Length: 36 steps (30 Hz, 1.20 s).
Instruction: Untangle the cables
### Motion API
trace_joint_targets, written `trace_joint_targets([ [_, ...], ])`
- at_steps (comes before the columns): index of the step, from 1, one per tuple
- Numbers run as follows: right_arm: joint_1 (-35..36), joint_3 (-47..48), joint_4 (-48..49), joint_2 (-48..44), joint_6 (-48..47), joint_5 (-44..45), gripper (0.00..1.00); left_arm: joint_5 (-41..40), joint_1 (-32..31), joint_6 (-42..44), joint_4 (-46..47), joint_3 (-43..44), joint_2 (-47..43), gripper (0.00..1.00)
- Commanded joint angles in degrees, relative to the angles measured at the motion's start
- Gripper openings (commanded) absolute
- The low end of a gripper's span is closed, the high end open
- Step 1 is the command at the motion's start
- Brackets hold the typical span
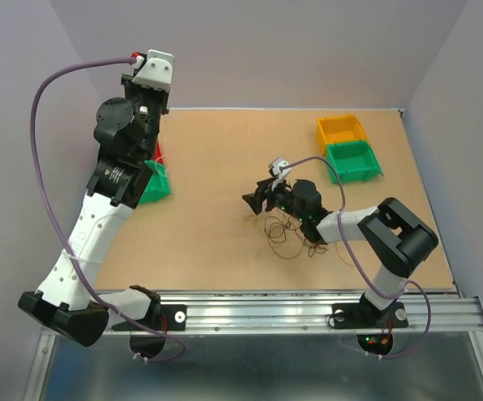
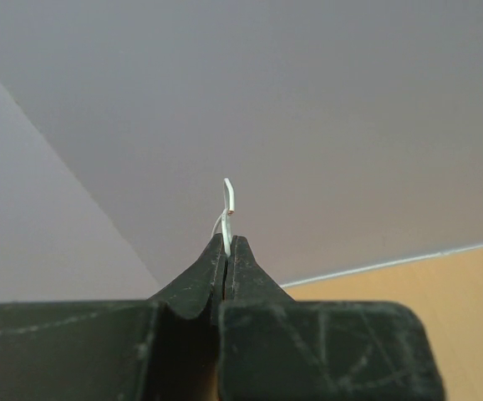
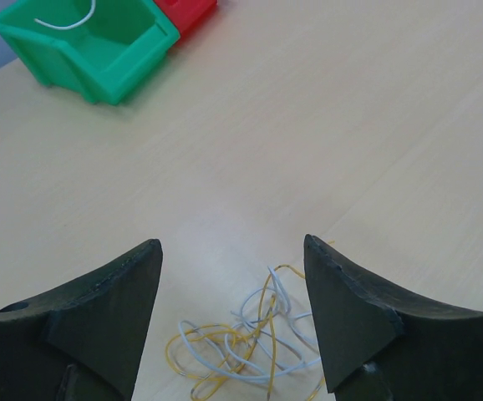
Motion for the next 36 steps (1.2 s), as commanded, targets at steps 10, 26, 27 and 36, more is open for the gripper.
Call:
trace_joint_targets([
  [10,0.0,-3.6,6.2,-4.6,0.2,0.8,0.74,9.9,18.5,-3.0,9.5,-7.9,1.1,0.0],
  [26,0.0,-4.9,6.8,-5.8,-0.3,1.7,0.75,15.9,29.3,-3.8,12.9,-6.3,10.1,0.0],
  [27,0.0,-4.9,6.8,-5.7,-0.3,1.7,0.75,15.8,29.7,-3.9,13.0,-5.8,10.7,0.0],
  [36,0.0,-4.7,7.0,-5.1,-0.3,1.4,0.75,15.2,32.5,-2.7,11.8,4.0,19.0,0.0],
])
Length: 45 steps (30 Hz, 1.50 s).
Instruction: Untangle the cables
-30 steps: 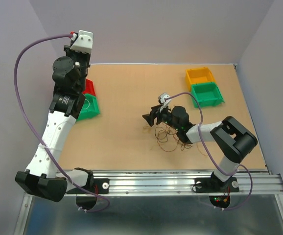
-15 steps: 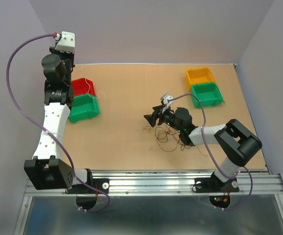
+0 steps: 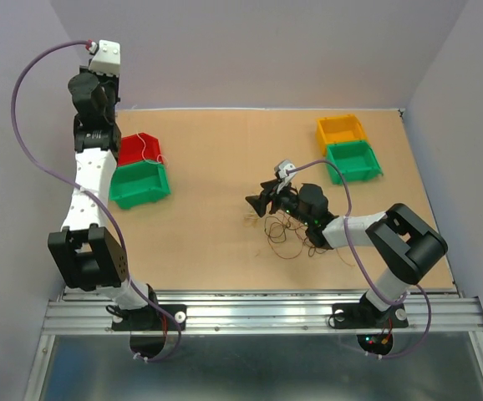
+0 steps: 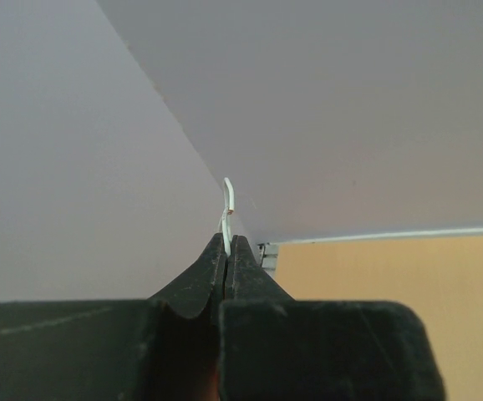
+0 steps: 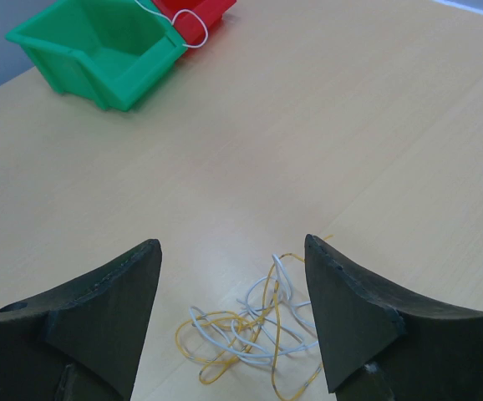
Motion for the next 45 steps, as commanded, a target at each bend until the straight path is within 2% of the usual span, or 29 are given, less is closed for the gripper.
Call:
trace_joint_targets([
  [1,0.0,-0.5,4.7,-0.9,-0.5,0.4,0.75,-1.3,1.2,1.6,1.9,7.0,1.6,0.0],
  [4,0.0,-0.5,4.7,-1.1,-0.5,0.3,0.75,-1.4,1.9,2.2,0.4,9.6,3.6,0.0],
  [13,0.0,-0.4,4.8,-0.8,-0.4,-0.1,0.75,-1.1,3.4,4.3,3.6,6.5,4.2,0.0],
  [19,0.0,-0.7,4.9,-1.0,-0.4,0.0,0.75,4.9,3.6,3.3,3.8,1.6,2.9,0.0],
  [27,0.0,-1.1,4.9,-1.4,-0.3,0.3,0.75,5.3,3.7,3.4,3.5,-5.3,2.9,0.0],
  [33,0.0,-1.9,5.0,-2.5,-0.6,0.6,0.75,3.9,4.7,6.4,-1.5,-6.4,8.5,0.0],
  [37,0.0,-2.3,5.0,-2.9,-0.7,1.2,0.75,9.1,6.1,9.3,-6.5,-5.4,11.7,0.0],
  [40,0.0,-2.3,5.0,-3.0,-0.7,1.3,0.75,11.1,6.1,15.0,-12.0,-4.7,14.3,0.0],
  [45,0.0,-2.1,5.1,-2.8,-0.6,0.8,0.75,7.4,6.1,16.6,-15.0,-2.2,18.9,0.0],
])
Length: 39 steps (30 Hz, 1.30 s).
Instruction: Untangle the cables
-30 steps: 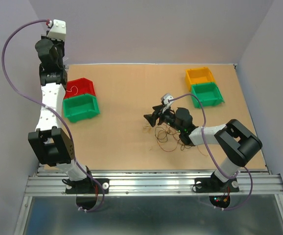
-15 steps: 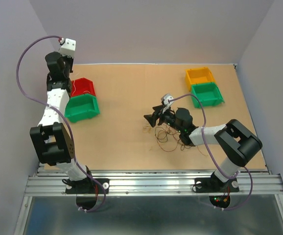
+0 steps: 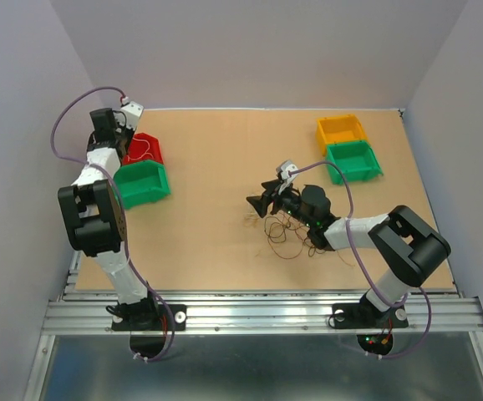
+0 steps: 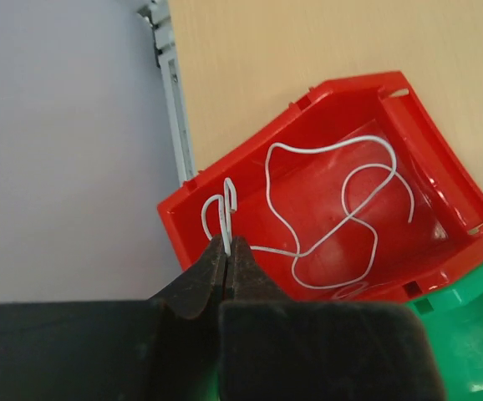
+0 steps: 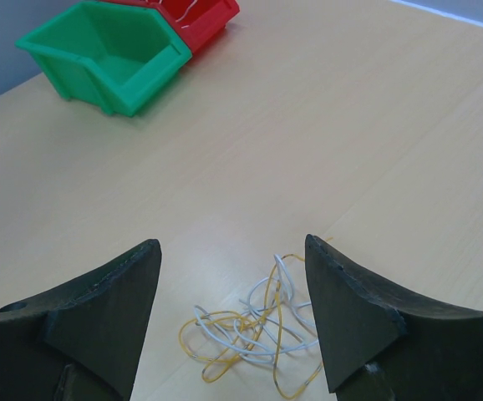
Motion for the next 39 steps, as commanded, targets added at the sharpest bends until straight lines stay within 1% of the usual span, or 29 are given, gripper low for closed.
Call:
trace_joint_targets([
  [1,0.0,-0.8,3.9,-1.4,-0.5,0.3,0.75,-0.9,-0.1,3.6,-4.7,5.4,3.0,0.0],
  [6,0.1,-0.5,3.9,-0.7,-0.3,0.2,0.75,-0.4,-0.3,4.7,-7.1,9.1,7.5,0.0],
  [9,0.1,-0.6,3.9,-0.9,-0.3,0.5,0.75,0.2,-0.6,8.3,-13.4,13.1,10.6,0.0],
  [11,0.1,-0.5,3.9,-0.9,-0.5,0.5,0.75,-0.7,-0.5,8.7,-17.1,14.6,12.4,0.01],
  [13,0.1,-0.3,3.9,-0.7,-0.1,0.4,0.75,-0.5,-0.6,8.9,-18.9,15.5,12.7,0.05],
  [14,0.0,-0.3,3.9,-0.6,-0.1,0.3,0.75,0.2,-0.5,9.1,-19.0,15.4,12.2,0.09],
  [15,0.0,-0.3,3.9,-0.5,-0.2,0.5,0.75,1.2,-0.5,9.7,-19.6,15.0,11.7,0.24],
  [17,0.1,-0.3,3.8,-0.4,-0.1,0.8,0.75,3.0,-0.5,10.3,-19.2,14.1,9.0,0.44],
  [18,0.0,-0.3,3.8,-0.4,-0.1,0.9,0.76,3.6,-0.5,10.4,-18.9,13.2,8.1,0.64],
  [19,0.1,-0.3,3.8,-0.5,0.0,1.0,0.76,4.7,-0.4,10.6,-18.7,12.8,6.1,0.68],
  [25,0.0,-1.3,1.8,-2.9,-0.3,2.8,0.78,6.0,-0.5,9.2,-17.9,11.0,-0.5,0.7],
  [27,0.1,-0.5,-3.1,-4.2,-1.0,4.3,0.77,7.0,-0.6,8.7,-17.2,9.9,-4.5,0.71],
  [28,0.0,0.1,-5.7,-5.3,-1.3,6.0,0.74,7.9,-0.7,8.2,-16.5,8.5,-7.0,0.72],
  [29,0.0,1.5,-13.3,-5.8,-1.4,7.2,0.72,8.8,-0.9,7.9,-16.5,7.8,-8.3,0.72],
  [30,0.0,3.0,-18.6,-6.1,-1.3,8.7,0.7,9.8,-1.4,7.8,-16.5,7.0,-9.7,0.72],
  [31,0.0,7.3,-24.7,-6.3,0.1,12.6,0.7,11.0,-3.4,7.4,-16.6,4.5,-10.9,0.72],
  [32,0.0,9.2,-30.1,-6.1,1.2,14.6,0.7,11.2,-4.9,7.4,-16.5,2.8,-13.8,0.72],
  [33,0.0,10.4,-37.8,-6.0,1.9,15.7,0.71,11.1,-7.2,7.4,-16.1,1.0,-15.2,0.72],
  [34,0.0,11.0,-39.6,-6.0,2.3,16.7,0.71,10.4,-11.4,7.2,-14.0,-3.5,-16.7,0.72],
  [35,0.0,10.6,-39.7,-6.7,2.3,15.9,0.72,8.5,-15.8,6.6,-12.5,-5.9,-19.5,0.72],
  [36,-0.1,10.3,-39.7,-7.0,2.1,14.5,0.73,7.7,-18.8,6.3,-10.8,-8.1,-20.9,0.72],
  [37,0.0,9.9,-39.2,-7.3,1.9,12.6,0.75,7.2,-24.5,5.0,-7.3,-12.0,-22.8,0.73],
  [39,-0.1,10.2,-37.9,-7.1,2.0,12.9,0.77,8.0,-28.9,3.0,-3.8,-14.4,-23.7,0.75],
])
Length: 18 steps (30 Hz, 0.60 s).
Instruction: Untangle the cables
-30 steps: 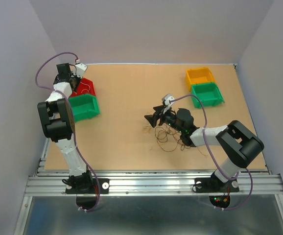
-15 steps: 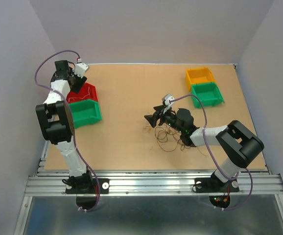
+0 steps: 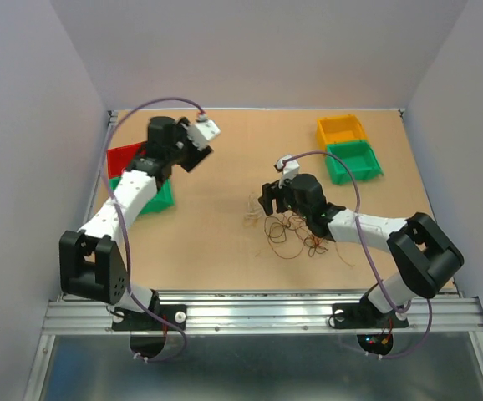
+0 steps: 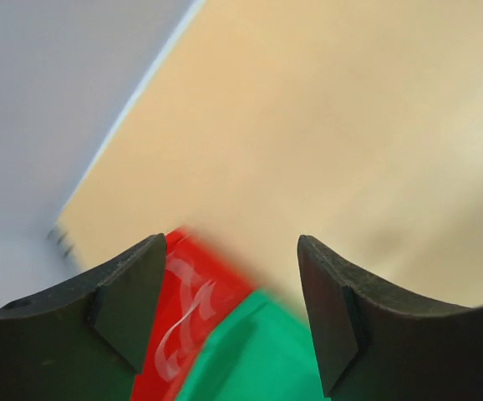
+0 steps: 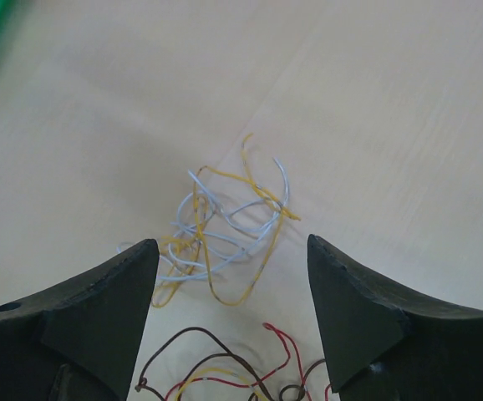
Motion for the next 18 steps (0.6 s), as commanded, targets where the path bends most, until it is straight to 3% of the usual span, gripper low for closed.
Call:
trace_joint_targets([
  [1,0.1,2.3,-5.0,-1.0,0.3,2.6,0.78,3.2,-11.5,-5.9,9.6,-6.5,-2.0,0.76],
  [6,-0.2,5.2,-5.2,2.9,-2.4,2.2,0.7,8.6,-18.6,-10.9,15.2,-2.6,4.4,0.76],
  [10,-0.5,7.6,-4.0,7.9,-3.9,3.6,0.68,10.9,-19.3,-14.7,21.1,-0.8,8.4,0.74],
  [13,-0.5,9.5,-1.6,10.4,-4.4,8.6,0.68,11.5,-19.2,-16.6,26.8,-4.7,7.8,0.74],
  [18,-0.5,10.6,2.9,14.1,-5.8,9.5,0.62,12.1,-19.8,-18.8,32.7,-13.3,4.8,0.74],
])
